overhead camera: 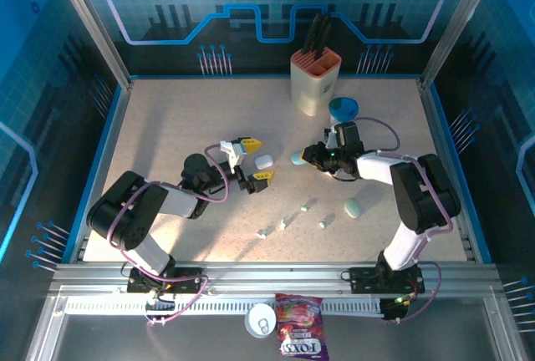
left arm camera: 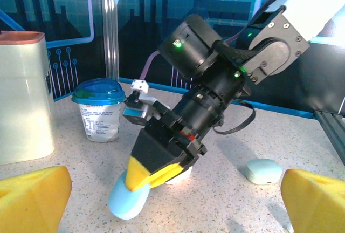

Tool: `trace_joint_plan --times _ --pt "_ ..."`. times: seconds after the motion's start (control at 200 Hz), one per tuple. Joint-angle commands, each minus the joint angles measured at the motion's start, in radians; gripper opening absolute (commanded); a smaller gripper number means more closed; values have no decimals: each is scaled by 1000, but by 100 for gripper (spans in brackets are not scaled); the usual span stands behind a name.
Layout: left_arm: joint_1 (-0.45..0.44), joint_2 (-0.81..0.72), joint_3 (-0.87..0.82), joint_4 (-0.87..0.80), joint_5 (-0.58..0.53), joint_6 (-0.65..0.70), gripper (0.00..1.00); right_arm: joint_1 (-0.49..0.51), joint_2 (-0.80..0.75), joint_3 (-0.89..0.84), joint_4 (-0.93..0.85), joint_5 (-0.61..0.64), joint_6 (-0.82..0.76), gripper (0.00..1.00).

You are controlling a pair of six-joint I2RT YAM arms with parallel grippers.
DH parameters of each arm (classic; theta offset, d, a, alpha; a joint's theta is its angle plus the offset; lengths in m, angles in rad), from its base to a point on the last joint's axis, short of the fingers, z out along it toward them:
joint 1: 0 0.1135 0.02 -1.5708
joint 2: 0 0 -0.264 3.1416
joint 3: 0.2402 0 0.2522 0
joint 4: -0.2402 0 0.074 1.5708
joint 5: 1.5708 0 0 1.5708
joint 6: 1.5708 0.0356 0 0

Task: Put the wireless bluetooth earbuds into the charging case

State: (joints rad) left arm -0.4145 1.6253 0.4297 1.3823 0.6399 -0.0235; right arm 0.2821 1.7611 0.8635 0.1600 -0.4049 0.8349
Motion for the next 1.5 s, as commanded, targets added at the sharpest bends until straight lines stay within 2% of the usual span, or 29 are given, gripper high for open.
trace_joint_plan --times 0.0,0.155,0.265,0.34,0.56,0.73,0.89,1.031,1.211,1.496 --pt "-1 21 -14 18 -11 18 99 13 59 78 10 34 -30 19" --pt "-1 10 -11 -19 -10 32 99 19 118 123 -6 44 -53 30" --pt "-1 -15 -3 -84 -6 57 99 20 114 134 -34 52 -92 49" --pt "-4 -36 9 -152 -2 83 99 19 86 137 -78 75 -135 58" --pt "-62 -97 69 -430 -16 226 99 22 -123 80 -287 201 -309 72" --pt "-134 -104 117 -592 -35 310 99 22 -312 24 -543 323 -445 83" --pt "-181 -101 128 -642 -29 314 99 18 -419 68 -887 443 -581 87" --pt "-200 -93 133 -675 -31 329 99 2 -387 150 -1117 525 -579 85" --pt "-201 -98 141 -682 -34 330 99 1 -259 188 -1168 509 -554 85" --pt "-201 -117 130 -693 -48 344 99 51 -68 246 -1247 603 -534 82"
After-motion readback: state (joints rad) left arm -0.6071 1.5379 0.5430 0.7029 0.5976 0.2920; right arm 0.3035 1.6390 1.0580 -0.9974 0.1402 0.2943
